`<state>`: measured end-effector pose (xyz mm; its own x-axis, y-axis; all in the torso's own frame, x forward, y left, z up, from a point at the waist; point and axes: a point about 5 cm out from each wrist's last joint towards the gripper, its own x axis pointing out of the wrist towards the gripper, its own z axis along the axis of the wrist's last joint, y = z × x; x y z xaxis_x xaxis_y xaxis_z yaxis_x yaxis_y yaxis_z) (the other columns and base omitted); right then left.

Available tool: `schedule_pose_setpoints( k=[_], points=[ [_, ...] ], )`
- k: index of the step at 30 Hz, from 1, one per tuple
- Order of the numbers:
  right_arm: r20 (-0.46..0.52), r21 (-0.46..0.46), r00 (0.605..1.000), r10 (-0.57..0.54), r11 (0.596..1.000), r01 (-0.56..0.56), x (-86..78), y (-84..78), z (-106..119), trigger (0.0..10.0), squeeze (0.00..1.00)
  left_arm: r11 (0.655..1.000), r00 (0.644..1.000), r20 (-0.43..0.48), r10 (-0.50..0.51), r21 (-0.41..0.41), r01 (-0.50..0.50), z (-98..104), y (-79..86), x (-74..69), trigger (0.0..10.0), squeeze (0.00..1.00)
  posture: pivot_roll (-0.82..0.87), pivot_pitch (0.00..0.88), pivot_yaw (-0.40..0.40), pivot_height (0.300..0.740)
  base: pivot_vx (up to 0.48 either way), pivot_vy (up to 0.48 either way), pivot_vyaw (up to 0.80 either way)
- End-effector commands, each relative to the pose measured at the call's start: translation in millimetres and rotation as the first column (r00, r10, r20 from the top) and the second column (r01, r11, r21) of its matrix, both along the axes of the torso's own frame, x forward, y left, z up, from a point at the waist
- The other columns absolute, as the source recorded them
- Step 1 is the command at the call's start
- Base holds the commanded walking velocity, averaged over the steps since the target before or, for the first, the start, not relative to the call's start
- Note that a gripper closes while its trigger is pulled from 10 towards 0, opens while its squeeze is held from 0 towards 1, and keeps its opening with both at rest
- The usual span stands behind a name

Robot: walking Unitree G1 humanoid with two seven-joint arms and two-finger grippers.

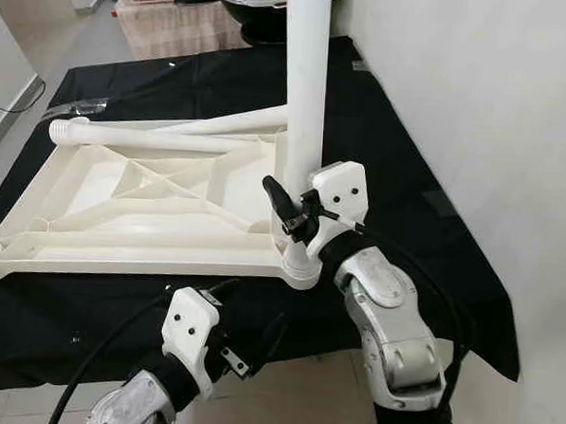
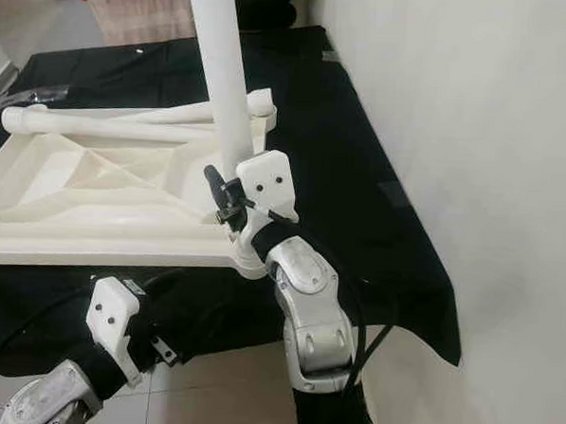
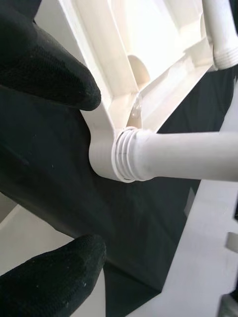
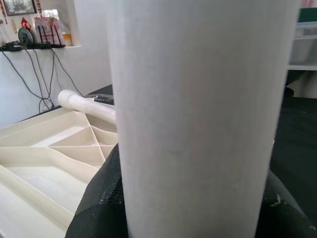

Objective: Building children table

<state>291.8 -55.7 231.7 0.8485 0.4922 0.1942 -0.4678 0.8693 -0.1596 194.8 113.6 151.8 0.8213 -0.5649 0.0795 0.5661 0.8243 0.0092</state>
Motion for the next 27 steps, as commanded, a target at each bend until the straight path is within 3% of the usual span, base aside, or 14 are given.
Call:
schedule_pose_setpoints(
  k=[1,4,5,6,7,8,13,14,18,19,20,25,27],
  points=[
    [-0.096,-0.026,0.994,-0.042,0.999,0.04,6.6,-2.9,-19.7,0.0,0.0,1.0,1.0,-0.006,0.008,0.003,-0.008,-2.4,2.0,0.4,10.0,0.0,-0.04,0.17,0.054,0.74,0.0,0.0,0.0],
    [-0.09,-0.017,0.993,-0.07,0.997,0.069,6.3,-0.9,-15.2,0.0,0.0,1.0,1.0,0.0,0.018,0.001,-0.018,-2.1,1.8,2.2,10.0,0.0,-0.04,0.165,0.049,0.74,0.0,0.0,0.0],
    [-0.089,-0.014,0.994,-0.07,0.997,0.069,6.3,-0.3,-14.3,0.9,0.0,1.0,1.0,0.002,0.021,0.0,-0.021,-2.0,1.6,2.6,10.0,0.0,-0.04,0.164,0.047,0.74,0.0,0.0,0.0],
    [-0.09,-0.013,0.993,-0.077,0.997,0.076,5.3,0.4,-13.7,0.9,0.0,1.0,1.0,0.003,0.022,0.0,-0.022,-1.9,1.4,2.9,10.0,0.0,-0.04,0.165,0.047,0.74,0.0,0.0,0.0],
    [-0.093,-0.014,0.993,-0.072,0.997,0.071,4.6,1.3,-13.6,8.4,0.0,1.0,1.0,0.003,0.022,-0.001,-0.022,-1.9,1.2,2.9,10.0,0.0,-0.04,0.165,0.045,0.74,0.0,0.0,0.0],
    [-0.095,-0.011,0.993,-0.065,0.998,0.064,4.3,2.0,-13.4,10.0,0.0,1.0,1.0,0.003,0.022,-0.001,-0.022,-1.9,1.1,2.9,10.0,0.0,-0.04,0.165,0.045,0.74,0.0,0.0,0.0],
    [-0.085,0.016,0.996,-0.037,0.999,0.038,6.7,0.9,-10.1,10.0,0.0,1.0,1.0,0.004,0.022,-0.005,-0.022,-1.7,0.7,2.6,10.0,0.0,-0.05,0.167,0.043,0.74,0.0,0.0,0.0],
    [-0.077,0.045,0.994,0.077,0.996,-0.074,5.7,4.6,-7.6,10.0,1.0,1.0,1.0,0.004,0.021,-0.007,-0.021,-1.7,0.4,2.4,10.0,0.0,-0.05,0.167,0.042,0.74,0.0,0.0,0.0],
    [-0.058,0.055,0.977,0.208,0.977,-0.205,2.7,7.3,-4.1,10.0,1.0,1.0,1.0,0.004,0.02,-0.009,-0.02,-1.5,-0.1,2.3,10.0,0.0,-0.05,0.169,0.038,0.74,0.0,0.0,0.0],
    [-0.05,0.049,0.96,0.275,0.961,-0.272,0.5,8.0,-2.7,10.0,1.0,1.0,1.0,0.005,0.02,-0.01,-0.02,-1.3,-0.4,2.3,10.0,0.0,-0.04,0.17,0.038,0.74,0.0,0.0,0.0],
    [-0.045,0.005,0.908,0.416,0.909,-0.416,-2.4,6.3,-1.5,10.0,1.0,1.0,1.0,0.005,0.021,-0.011,-0.021,-1.3,-0.9,1.8,10.0,0.0,-0.04,0.168,0.033,0.74,0.0,0.0,0.0],
    [-0.034,-0.032,0.85,0.526,0.849,-0.527,3.1,1.1,4.0,10.0,1.0,1.0,1.0,0.006,0.023,-0.011,-0.023,-1.3,-2.0,0.9,10.0,0.0,-0.02,0.166,0.027,0.74,0.0,0.0,0.0],
    [-0.036,-0.068,0.792,0.61,0.789,-0.611,8.3,2.7,7.3,10.0,1.0,1.0,1.0,0.005,0.026,-0.008,-0.026,-1.2,-1.5,-0.8,10.0,0.0,0.0,0.168,0.028,0.74,0.0,0.0,0.0]
  ],
)
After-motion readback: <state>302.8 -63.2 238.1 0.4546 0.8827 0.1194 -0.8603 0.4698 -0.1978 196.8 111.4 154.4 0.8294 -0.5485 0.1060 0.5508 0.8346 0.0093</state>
